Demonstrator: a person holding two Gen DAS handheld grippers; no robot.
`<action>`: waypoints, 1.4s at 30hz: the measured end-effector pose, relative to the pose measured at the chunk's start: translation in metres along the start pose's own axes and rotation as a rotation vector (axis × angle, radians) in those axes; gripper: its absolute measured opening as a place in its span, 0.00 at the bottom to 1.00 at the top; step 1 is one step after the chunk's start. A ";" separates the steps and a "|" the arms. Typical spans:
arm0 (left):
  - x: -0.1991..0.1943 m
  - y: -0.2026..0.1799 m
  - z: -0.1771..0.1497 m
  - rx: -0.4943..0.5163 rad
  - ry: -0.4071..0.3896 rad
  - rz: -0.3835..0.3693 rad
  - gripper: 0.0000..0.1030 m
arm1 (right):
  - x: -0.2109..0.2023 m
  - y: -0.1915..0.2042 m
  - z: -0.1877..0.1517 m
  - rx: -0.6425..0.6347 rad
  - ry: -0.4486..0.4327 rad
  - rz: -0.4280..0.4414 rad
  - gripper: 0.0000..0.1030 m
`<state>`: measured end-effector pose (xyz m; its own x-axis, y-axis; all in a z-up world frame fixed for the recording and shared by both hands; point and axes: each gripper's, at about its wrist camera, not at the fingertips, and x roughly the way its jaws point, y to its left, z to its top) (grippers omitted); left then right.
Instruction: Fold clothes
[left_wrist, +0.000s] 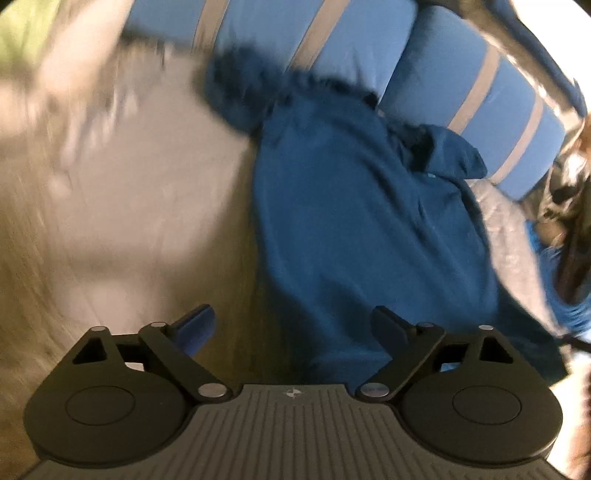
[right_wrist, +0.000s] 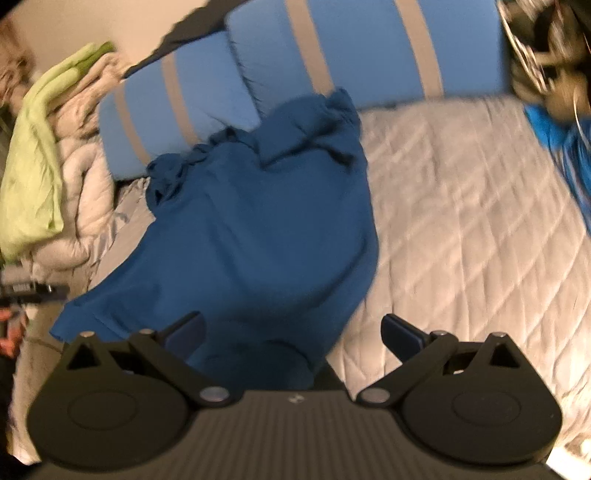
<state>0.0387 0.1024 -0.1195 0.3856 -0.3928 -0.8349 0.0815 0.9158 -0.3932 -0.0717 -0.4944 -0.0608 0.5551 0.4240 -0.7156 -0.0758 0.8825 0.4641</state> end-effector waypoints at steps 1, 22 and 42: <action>0.004 0.008 -0.003 -0.034 0.021 -0.042 0.87 | 0.003 -0.006 -0.001 0.025 0.006 0.010 0.99; 0.001 0.029 -0.011 -0.188 0.068 -0.332 0.11 | 0.021 -0.016 0.001 0.160 0.080 0.101 0.15; -0.071 0.016 -0.057 -0.143 0.010 -0.308 0.11 | -0.082 0.010 -0.035 0.169 -0.015 0.060 0.13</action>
<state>-0.0399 0.1400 -0.0881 0.3535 -0.6505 -0.6722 0.0628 0.7335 -0.6768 -0.1470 -0.5129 -0.0157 0.5661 0.4704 -0.6769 0.0305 0.8087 0.5875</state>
